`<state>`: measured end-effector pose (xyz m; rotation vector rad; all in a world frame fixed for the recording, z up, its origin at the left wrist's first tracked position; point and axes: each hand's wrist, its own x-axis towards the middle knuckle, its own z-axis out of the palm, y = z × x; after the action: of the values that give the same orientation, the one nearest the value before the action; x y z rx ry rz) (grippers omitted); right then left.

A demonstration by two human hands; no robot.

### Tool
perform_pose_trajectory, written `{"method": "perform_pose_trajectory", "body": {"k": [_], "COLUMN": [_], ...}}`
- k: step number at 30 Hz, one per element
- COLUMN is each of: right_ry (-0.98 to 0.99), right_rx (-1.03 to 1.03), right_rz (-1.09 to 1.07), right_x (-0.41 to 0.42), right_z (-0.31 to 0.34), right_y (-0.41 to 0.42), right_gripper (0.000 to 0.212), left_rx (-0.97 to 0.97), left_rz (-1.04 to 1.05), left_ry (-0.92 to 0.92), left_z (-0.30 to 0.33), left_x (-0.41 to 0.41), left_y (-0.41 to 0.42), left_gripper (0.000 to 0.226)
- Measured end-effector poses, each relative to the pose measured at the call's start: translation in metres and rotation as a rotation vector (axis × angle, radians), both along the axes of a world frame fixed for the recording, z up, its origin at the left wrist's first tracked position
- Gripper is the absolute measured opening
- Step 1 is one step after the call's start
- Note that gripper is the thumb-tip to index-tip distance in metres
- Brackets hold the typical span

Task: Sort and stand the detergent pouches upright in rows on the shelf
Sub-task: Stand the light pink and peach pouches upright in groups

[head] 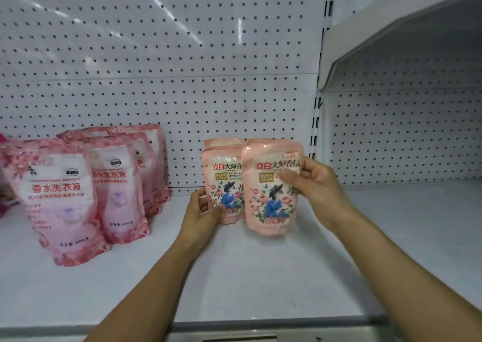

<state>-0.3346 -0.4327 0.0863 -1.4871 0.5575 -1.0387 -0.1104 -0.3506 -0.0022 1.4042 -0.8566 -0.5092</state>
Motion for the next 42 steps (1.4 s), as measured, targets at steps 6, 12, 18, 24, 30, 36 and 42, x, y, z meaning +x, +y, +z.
{"method": "perform_pose_trajectory", "body": {"k": [6,12,18,24,30,36,42], "right_ry": [0.266,0.428,0.44,0.579,0.815,0.807,0.736], "right_rx": [-0.09,-0.189,-0.186,-0.212,-0.29,-0.625,-0.773], "right_rz": [-0.052,-0.134,-0.209,-0.157,-0.091,-0.007,0.05], "right_x": [0.025,0.03,0.038,0.023,-0.002,0.005,0.045], "right_z": [-0.053,-0.069,-0.074,-0.072,-0.074,-0.074,-0.074], "right_y": [-0.003,-0.002,-0.001,0.002,0.033,0.118,0.176], "right_gripper": [0.03,0.029,0.033,0.053,0.055,0.034,0.03], "left_rx": [0.042,0.09,0.143,0.352,0.597,0.499,0.378], "left_rz": [-0.053,-0.024,0.015,0.024,0.102,0.206,0.311], "left_ry": [-0.06,-0.137,-0.161,-0.26,-0.756,-1.004,-1.007], "left_z": [0.001,0.001,0.003,0.019,0.015,0.001,-0.01], "left_x": [-0.002,-0.001,-0.003,-0.016,-0.044,-0.054,-0.023], "left_y": [0.005,0.005,0.007,0.039,0.114,0.174,0.227], "left_gripper": [0.054,0.058,0.058,0.083,0.062,0.049,0.052]}}
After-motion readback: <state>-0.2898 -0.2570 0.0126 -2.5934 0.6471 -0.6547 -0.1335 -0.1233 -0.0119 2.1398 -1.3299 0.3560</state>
